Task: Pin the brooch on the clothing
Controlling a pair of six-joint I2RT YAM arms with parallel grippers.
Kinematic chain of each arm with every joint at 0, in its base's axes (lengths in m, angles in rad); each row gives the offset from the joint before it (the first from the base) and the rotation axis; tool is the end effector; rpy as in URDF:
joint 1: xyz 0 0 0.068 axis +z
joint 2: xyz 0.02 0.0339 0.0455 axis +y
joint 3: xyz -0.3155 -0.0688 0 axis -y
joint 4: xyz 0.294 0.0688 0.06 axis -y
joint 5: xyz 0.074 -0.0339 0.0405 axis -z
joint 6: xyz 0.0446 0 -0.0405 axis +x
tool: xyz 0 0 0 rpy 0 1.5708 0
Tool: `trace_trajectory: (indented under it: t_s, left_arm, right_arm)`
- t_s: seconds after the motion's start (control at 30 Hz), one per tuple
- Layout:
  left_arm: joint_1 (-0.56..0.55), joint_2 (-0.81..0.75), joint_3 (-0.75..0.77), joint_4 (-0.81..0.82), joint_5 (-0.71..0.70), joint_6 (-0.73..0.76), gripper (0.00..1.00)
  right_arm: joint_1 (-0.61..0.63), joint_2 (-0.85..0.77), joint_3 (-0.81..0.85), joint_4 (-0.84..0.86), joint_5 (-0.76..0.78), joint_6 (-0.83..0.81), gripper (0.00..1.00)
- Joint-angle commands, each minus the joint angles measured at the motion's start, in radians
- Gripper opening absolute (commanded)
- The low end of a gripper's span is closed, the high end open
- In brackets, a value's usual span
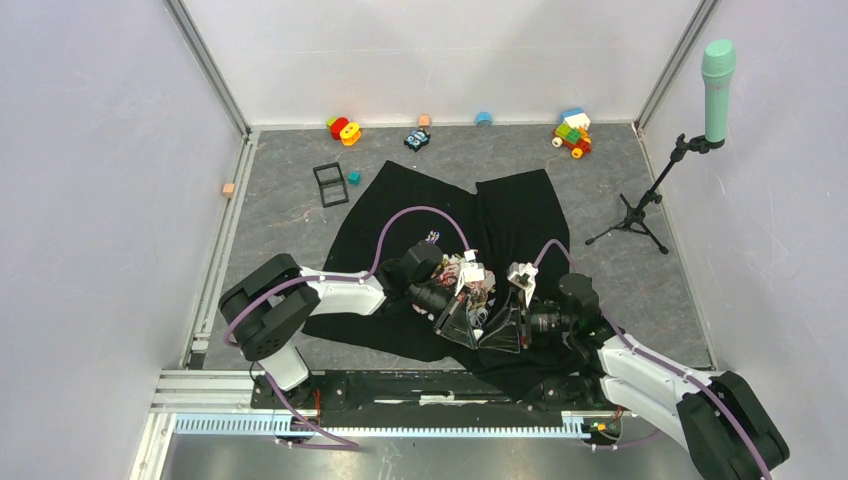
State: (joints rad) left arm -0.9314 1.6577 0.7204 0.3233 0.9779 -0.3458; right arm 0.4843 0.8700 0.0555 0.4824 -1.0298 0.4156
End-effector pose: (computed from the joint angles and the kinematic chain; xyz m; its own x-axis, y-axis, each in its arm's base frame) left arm 0.1795 -0.3034 0.1694 -0.6125 0.5063 -0.6070 0.6859 -0.0414 -0.7266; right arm 0.1182 0.1054 0.1504 -0.6503 -0.1072 -0.7521 -0.7590 0.1331 0.6374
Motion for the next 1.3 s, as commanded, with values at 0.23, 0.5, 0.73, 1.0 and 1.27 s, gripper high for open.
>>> trace_trajectory:
  t_s: [0.23,0.5,0.73,1.0,1.27]
  left_arm:
    - [0.003,-0.027,0.010,0.031,0.030,0.020,0.02]
    - [0.002,-0.036,0.006,0.031,0.030,0.022,0.02]
    - [0.003,-0.042,0.004,0.031,0.030,0.022,0.02]
    - [0.003,-0.037,0.001,0.031,0.026,0.027,0.02]
    - [0.004,-0.053,0.002,0.029,0.025,0.025,0.02]
  right_arm:
    - [0.035,0.054,0.004,0.178,0.045,0.073,0.41]
    - [0.039,0.103,-0.003,0.244,0.054,0.112,0.33]
    - [0.038,0.096,-0.014,0.237,0.045,0.108,0.32]
    - [0.038,-0.014,0.002,0.148,0.033,0.072,0.53]
    - [0.037,-0.072,-0.016,0.051,0.037,0.025,0.52]
